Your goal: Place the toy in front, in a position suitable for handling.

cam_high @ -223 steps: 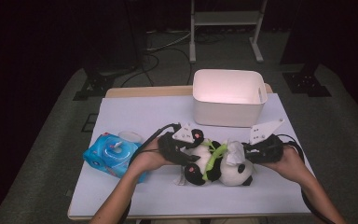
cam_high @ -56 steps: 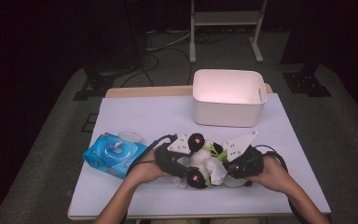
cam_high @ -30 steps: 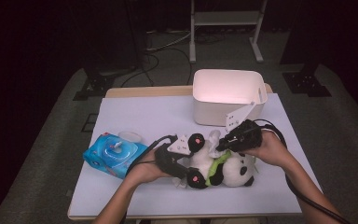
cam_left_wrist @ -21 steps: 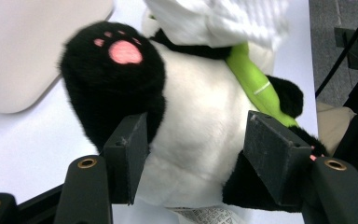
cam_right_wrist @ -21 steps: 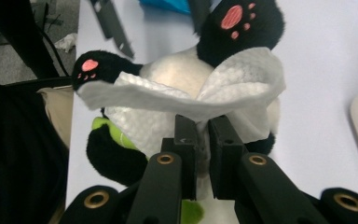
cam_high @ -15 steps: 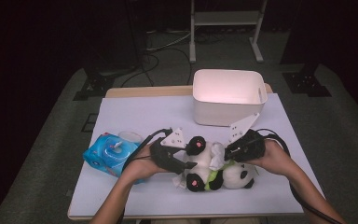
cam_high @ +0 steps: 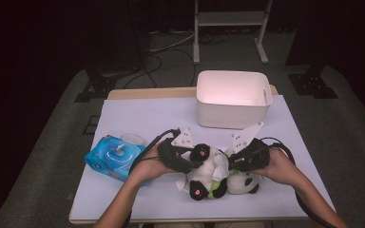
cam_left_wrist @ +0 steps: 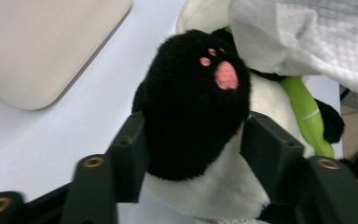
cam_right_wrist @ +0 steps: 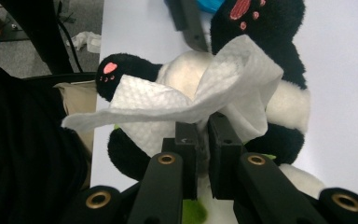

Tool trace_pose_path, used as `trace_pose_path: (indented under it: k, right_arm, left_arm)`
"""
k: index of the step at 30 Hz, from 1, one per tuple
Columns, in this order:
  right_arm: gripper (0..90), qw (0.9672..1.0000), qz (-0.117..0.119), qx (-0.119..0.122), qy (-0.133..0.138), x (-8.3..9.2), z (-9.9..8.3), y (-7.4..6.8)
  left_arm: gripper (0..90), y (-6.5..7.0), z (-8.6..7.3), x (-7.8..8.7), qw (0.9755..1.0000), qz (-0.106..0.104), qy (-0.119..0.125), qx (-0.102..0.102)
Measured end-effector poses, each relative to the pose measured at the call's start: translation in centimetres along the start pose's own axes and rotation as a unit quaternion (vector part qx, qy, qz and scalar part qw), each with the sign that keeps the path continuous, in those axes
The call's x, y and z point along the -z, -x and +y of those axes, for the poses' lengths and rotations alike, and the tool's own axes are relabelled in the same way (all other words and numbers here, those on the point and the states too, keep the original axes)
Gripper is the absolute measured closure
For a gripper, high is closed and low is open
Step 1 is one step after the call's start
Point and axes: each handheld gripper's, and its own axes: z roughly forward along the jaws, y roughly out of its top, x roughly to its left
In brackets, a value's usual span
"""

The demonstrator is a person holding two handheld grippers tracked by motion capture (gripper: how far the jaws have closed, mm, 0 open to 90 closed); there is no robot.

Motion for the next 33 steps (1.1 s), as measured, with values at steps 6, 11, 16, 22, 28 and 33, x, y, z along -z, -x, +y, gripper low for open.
trace_pose_path:
  k: [6, 11, 16, 22, 28, 33]
  right_arm:
    - [83.2, 0.9999, -0.005, 0.005, 0.007, 0.6, 0.9, 0.1]
    - [83.1, 0.9998, -0.01, 0.014, 0.004, 0.4, 2.3, 0.5]
    - [83.1, 0.9996, -0.018, 0.022, -0.009, 0.0, 3.5, 0.8]
    - [83.0, 0.9996, -0.027, -0.003, -0.003, 1.3, 2.3, 1.9]
    - [82.9, 0.999, -0.035, -0.029, -0.002, 2.8, 0.7, 2.7]
    - [83.0, 0.9982, -0.037, -0.045, -0.013, 2.7, -0.8, 3.3]
  left_arm:
    - [55.3, 0.2, 0.0, 0.1, 1.0, -0.004, 0.005, -0.004]
    - [55.4, 0.4, -0.1, 0.3, 0.9999, -0.006, 0.01, -0.009]
    - [56.0, 0.5, -0.3, 0.5, 0.9998, -0.008, 0.012, -0.011]
    - [55.6, 0.5, -0.2, 0.5, 0.9998, -0.01, 0.014, -0.011]
    - [55.2, 0.6, -0.1, 0.6, 0.9998, -0.01, 0.012, -0.013]
    - [54.4, 0.6, -0.1, 0.6, 0.9997, -0.016, 0.014, -0.016]
